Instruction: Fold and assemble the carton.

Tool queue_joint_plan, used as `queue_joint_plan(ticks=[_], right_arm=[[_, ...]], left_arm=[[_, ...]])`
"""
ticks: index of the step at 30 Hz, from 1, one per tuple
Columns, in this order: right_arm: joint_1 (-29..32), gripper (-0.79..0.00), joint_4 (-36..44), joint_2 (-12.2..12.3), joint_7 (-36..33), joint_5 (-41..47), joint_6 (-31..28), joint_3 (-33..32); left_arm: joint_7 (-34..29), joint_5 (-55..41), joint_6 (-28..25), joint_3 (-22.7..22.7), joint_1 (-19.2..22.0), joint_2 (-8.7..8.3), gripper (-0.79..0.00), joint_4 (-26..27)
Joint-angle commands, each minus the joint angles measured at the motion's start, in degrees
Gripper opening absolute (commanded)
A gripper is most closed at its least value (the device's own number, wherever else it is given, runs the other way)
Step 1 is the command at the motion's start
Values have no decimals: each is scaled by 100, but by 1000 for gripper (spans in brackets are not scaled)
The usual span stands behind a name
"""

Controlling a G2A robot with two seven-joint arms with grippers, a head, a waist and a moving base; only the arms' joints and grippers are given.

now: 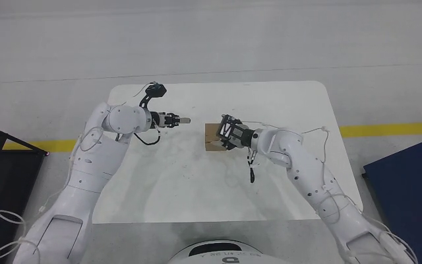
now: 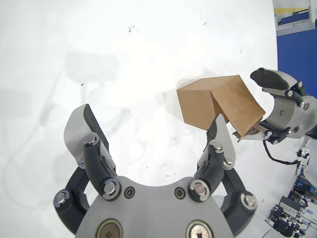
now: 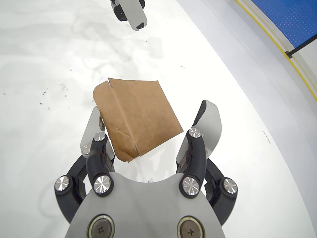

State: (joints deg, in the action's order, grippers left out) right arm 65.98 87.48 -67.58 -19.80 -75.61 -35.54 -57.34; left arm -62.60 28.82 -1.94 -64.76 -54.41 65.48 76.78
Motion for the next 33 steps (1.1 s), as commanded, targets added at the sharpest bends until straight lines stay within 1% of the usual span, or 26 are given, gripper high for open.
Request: queue_joint_plan(ticks=[1, 3, 4, 5, 7, 9, 17, 18, 20, 23, 24, 25, 26, 27, 28, 33], right_arm=[[-33, -139, -24, -7, -24, 26, -17, 27], [-69, -142, -48, -17, -44, 90, -66, 60], [-86, -172, -62, -22, -67, 129, -109, 82], [-104, -222, -69, -26, -89, 159, -134, 101], [-134, -394, -83, -36, -131, 196, -167, 146], [-169, -425, -99, -47, -190, 206, -171, 192], [-253, -591, -91, -83, -303, 92, 21, 324], [-250, -597, -81, -85, -305, 57, 68, 331], [-235, -576, -53, -88, -309, 0, 144, 348], [-205, -563, 3, -87, -319, -71, 203, 359], [-188, -539, 28, -85, -327, -84, 216, 357], [-168, -453, 58, -81, -339, -97, 225, 350], [-143, -326, 96, -76, -357, -105, 217, 346], [-111, -256, 132, -71, -380, -85, 177, 343], [-84, -249, 172, -64, -399, -49, 116, 336], [21, -268, 287, -35, -415, 120, -58, 263]], left_arm=[[5, -11, 1, 6, -30, -5, 0, 38], [16, 108, -21, 42, -44, -14, 0, 82], [24, 165, -31, 61, -54, -17, 0, 108], [31, 169, -26, 66, -69, -20, 0, 126], [26, 166, -30, 61, -90, -27, 0, 169], [25, 162, -35, 46, -106, -36, 0, 194], [49, 161, -20, -3, -174, -70, 0, 242], [50, 159, -19, -6, -181, -73, 0, 250], [54, 156, -13, -11, -190, -79, 0, 261], [61, 149, -3, -13, -198, -86, 0, 272], [65, 145, 2, -13, -199, -87, 0, 273], [71, 140, 10, -12, -200, -89, 0, 274], [74, 139, 12, -9, -201, -90, 0, 276], [88, 146, 31, -10, -202, -92, 0, 268], [101, 152, 42, -8, -205, -93, 0, 266], [131, 137, 57, -95, -280, -125, 0, 265]])
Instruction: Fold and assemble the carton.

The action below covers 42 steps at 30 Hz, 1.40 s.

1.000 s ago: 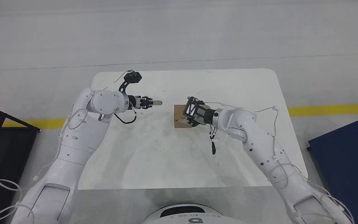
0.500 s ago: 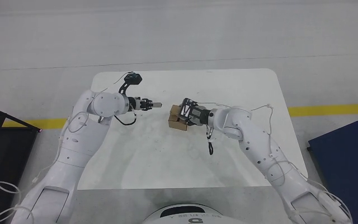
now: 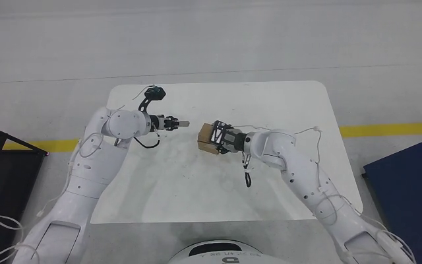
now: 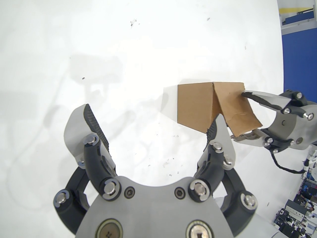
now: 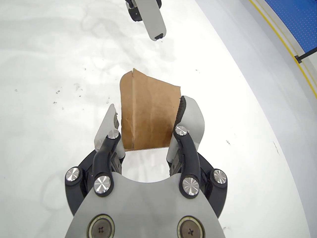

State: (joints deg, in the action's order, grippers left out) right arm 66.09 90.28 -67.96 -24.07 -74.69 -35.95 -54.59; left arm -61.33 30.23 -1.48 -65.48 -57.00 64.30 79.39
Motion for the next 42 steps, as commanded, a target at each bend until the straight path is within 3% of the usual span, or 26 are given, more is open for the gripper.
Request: queue_joint_plan(ticks=[1, 6, 10, 14, 42], right_arm=[[25, -274, 21, 7, 38, 81, -61, -25], [57, -274, 32, 24, 253, 404, -261, -124], [75, -388, 45, 33, 551, 603, -343, -211], [84, -434, 89, 33, 582, 169, 4, -182], [84, -505, 165, -18, 551, -1288, 622, 234]], left_arm=[[3, -9, 21, -51, -47, -17, 0, 11], [-2, 17, 48, -171, -187, -63, 0, 74], [-1, 21, 75, -268, -279, -98, 0, 132], [-39, -31, 85, -309, -364, -119, 0, 191], [-236, -88, 48, 80, -345, -125, 0, 102]])
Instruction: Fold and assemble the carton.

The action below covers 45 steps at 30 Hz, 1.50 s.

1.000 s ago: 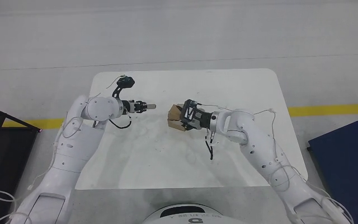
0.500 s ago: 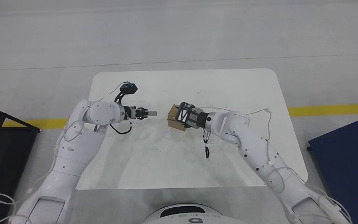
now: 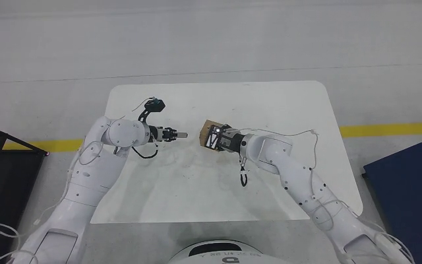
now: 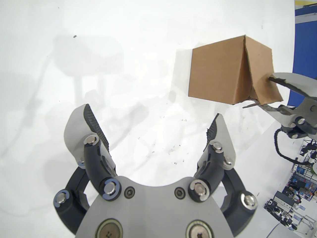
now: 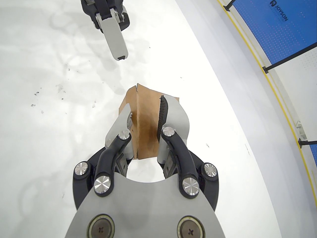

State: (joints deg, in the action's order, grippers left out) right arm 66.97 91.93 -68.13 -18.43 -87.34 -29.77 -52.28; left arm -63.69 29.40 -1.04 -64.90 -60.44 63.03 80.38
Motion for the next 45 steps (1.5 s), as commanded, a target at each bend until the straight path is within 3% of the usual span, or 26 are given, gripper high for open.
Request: queue_joint_plan(ticks=[1, 10, 15, 22, 31, 34, 36, 37, 38, 41, 45], right_arm=[[-9, -505, -7, -4, -26, -53, 6, 14], [-69, -539, 15, -40, -115, -400, 146, 146], [-24, -603, 113, -45, -50, -608, 317, 152], [0, -622, 75, -70, -134, -990, 534, 238], [-43, -723, 42, -122, -133, -1226, 677, 325], [14, -582, 40, -135, 40, -842, 740, 196], [54, -431, -10, -147, 131, -304, 716, 47], [70, -231, -51, -155, 277, 103, 655, -55], [59, -179, -122, -156, 424, 458, 604, -187], [67, -132, -451, -153, 985, 1334, 618, -595], [-30, -265, -1137, -202, 1025, 2723, 577, -899]], left_arm=[[-1, -18, 8, 47, 0, 7, 0, 3], [84, -104, -6, 326, 159, 71, 0, -229], [94, -147, -32, 403, 257, 91, 0, -349], [109, -129, -64, 400, 293, 81, 0, -432], [105, -133, -55, 317, 237, 42, 0, -405], [109, -198, -66, 312, 225, 40, 0, -374], [76, -330, -85, 294, 229, 42, 0, -357], [60, -351, -87, 288, 241, 40, 0, -339], [49, -366, -85, 285, 249, 39, 0, -319], [41, -409, -77, 265, 266, 33, 0, -248], [25, -521, -86, 194, 261, 16, 0, -182]])
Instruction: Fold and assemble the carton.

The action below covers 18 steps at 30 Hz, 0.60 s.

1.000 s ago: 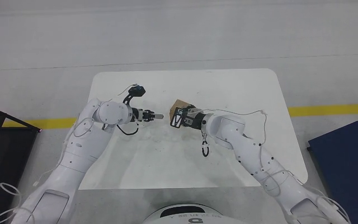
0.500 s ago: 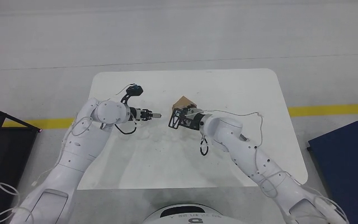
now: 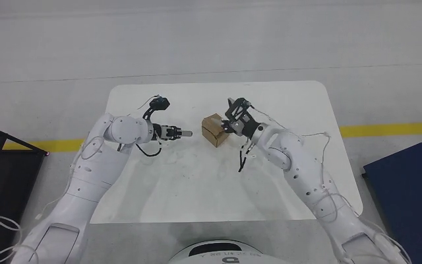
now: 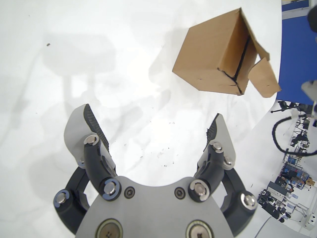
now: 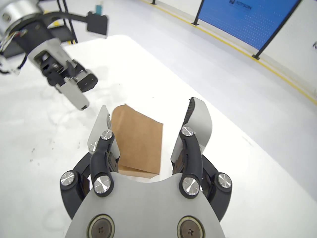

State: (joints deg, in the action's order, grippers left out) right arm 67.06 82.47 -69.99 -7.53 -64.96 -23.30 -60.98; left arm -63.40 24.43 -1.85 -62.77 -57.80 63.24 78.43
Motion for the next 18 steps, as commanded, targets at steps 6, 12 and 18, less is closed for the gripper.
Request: queue_joint_plan(ticks=[6, 12, 18], right_arm=[[-469, -215, -948, -128, -1126, 1600, -84, 127], [-755, -249, -1314, -203, -1764, 2159, -254, 307], [-769, -259, -1415, -212, -1947, 2462, -361, 301]], left_arm=[[-40, -216, -20, -121, -25, -30, 0, 73], [-52, -209, -16, -37, -26, -29, 0, 157], [-51, -197, -11, 66, -5, -21, 0, 175]])
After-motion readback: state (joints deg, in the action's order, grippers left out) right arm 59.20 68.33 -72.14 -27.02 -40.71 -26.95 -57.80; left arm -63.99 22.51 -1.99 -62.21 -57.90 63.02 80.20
